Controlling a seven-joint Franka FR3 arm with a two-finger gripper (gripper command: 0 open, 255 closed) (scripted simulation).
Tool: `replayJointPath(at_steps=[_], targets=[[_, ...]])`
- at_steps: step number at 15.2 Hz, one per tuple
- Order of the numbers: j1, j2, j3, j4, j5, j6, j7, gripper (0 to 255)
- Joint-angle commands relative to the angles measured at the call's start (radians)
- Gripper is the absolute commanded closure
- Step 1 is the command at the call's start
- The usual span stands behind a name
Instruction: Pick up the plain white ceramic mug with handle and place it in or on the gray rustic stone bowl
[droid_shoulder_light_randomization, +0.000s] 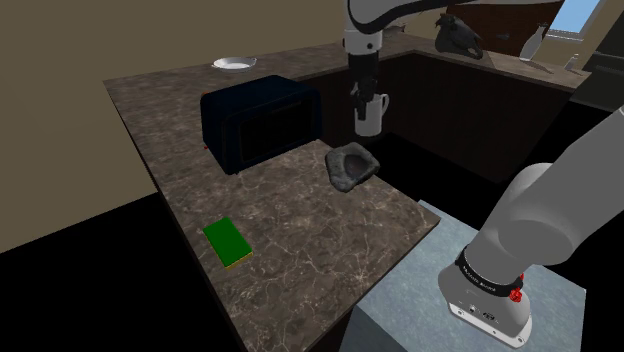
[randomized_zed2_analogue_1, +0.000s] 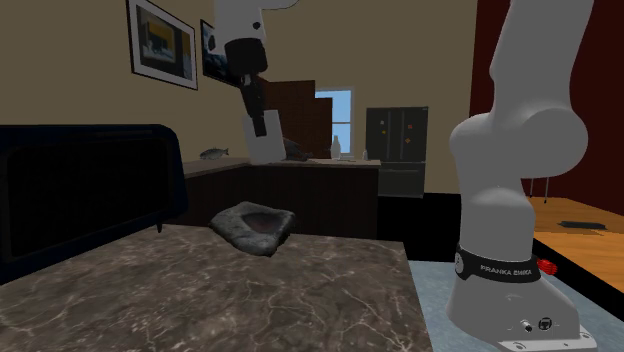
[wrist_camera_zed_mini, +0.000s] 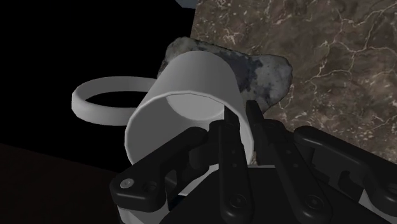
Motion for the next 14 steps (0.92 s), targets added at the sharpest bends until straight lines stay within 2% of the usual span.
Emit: replayJointPath(at_steps=[1,12,14], targets=[[-0.001,0.004,-0.002,-0.021,-0.001,0.026,-0.001,255],[-0.002,0.032,-0.005,-0.14,-0.002,0.173,0.005,255],[-0.002,0.032,-0.005,-0.14,-0.002,0.173,0.005,255]])
